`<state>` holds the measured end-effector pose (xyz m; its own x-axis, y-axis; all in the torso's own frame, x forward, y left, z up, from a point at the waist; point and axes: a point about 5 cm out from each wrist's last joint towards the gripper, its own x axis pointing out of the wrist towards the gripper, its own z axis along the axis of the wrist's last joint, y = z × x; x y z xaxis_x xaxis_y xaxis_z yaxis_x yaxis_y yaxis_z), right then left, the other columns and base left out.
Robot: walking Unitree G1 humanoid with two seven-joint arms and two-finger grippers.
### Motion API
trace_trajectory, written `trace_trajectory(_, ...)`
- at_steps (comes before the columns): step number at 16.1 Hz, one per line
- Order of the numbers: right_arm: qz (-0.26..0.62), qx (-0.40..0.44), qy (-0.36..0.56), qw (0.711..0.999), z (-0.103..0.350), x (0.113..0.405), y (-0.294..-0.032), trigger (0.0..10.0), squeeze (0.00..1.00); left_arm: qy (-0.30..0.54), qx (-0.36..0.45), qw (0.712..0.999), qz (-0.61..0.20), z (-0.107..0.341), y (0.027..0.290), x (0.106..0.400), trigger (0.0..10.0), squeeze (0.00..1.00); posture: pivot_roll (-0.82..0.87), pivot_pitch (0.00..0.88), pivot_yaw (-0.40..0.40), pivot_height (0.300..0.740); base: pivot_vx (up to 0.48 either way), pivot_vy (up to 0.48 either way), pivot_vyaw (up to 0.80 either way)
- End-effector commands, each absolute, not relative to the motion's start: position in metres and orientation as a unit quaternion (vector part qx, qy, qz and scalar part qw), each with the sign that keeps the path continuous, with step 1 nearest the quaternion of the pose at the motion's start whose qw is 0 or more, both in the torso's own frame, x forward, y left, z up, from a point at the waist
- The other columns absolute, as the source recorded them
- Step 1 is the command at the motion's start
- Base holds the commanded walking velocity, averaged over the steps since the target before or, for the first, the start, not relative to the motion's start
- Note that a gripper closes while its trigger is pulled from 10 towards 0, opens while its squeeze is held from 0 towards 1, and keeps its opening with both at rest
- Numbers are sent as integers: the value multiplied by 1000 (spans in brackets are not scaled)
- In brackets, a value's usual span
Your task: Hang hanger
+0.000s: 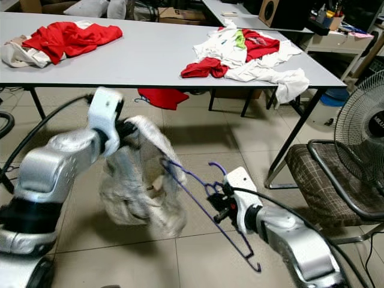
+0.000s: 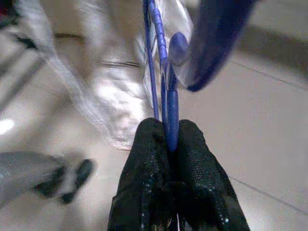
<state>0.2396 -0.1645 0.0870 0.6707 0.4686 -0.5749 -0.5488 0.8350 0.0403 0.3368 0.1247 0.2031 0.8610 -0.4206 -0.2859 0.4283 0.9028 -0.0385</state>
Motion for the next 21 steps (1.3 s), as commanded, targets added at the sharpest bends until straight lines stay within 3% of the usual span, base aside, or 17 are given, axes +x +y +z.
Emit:
trace_trajectory(1, 227, -83, 292, 925, 87, 246, -176, 10000, 0, 111, -10, 963, -244, 224, 117, 337, 0, 0, 56, 0, -74, 740, 0, 0, 0)
trace_trajectory(4, 280, -39, 322, 903, 70, 236, -159, 10000, 0, 119, -84, 950, -278, 231, 106, 337, 0, 0, 59, 0, -62, 740, 0, 0, 0)
trace_trajectory(7, 268, -29, 290, 918, 66, 254, -159, 10000, 0, 112, -78, 938, -318, 235, 99, 331, 0, 0, 59, 0, -54, 740, 0, 0, 0)
trace_trajectory(11, 329, -77, 316, 887, 57, 253, -156, 10000, 0, 83, -103, 952, -277, 248, 105, 338, 0, 0, 74, 0, -71, 740, 0, 0, 0)
trace_trajectory(12, 310, -70, 293, 902, 61, 261, -158, 10000, 0, 81, -99, 950, -285, 251, 107, 337, 0, 0, 74, 0, -71, 740, 0, 0, 0)
trace_trajectory(14, 330, -57, 268, 903, 69, 265, -156, 10000, 0, 81, -97, 950, -287, 250, 109, 334, 0, 0, 76, 0, -75, 740, 0, 0, 0)
trace_trajectory(17, 262, 75, 188, 944, 93, 289, -161, 10000, 0, 95, -75, 945, -305, 243, 109, 327, 0, 0, 75, 0, -78, 740, 0, 0, 0)
trace_trajectory(19, 232, 164, 178, 942, 98, 300, -165, 10000, 0, 101, -50, 943, -313, 240, 110, 324, 0, 0, 67, 0, -75, 740, 0, 0, 0)
trace_trajectory(21, 217, 259, 185, 923, 98, 311, -165, 10000, 0, 110, 3, 942, -317, 232, 113, 323, 0, 0, 66, 0, -78, 740, 0, 0, 0)
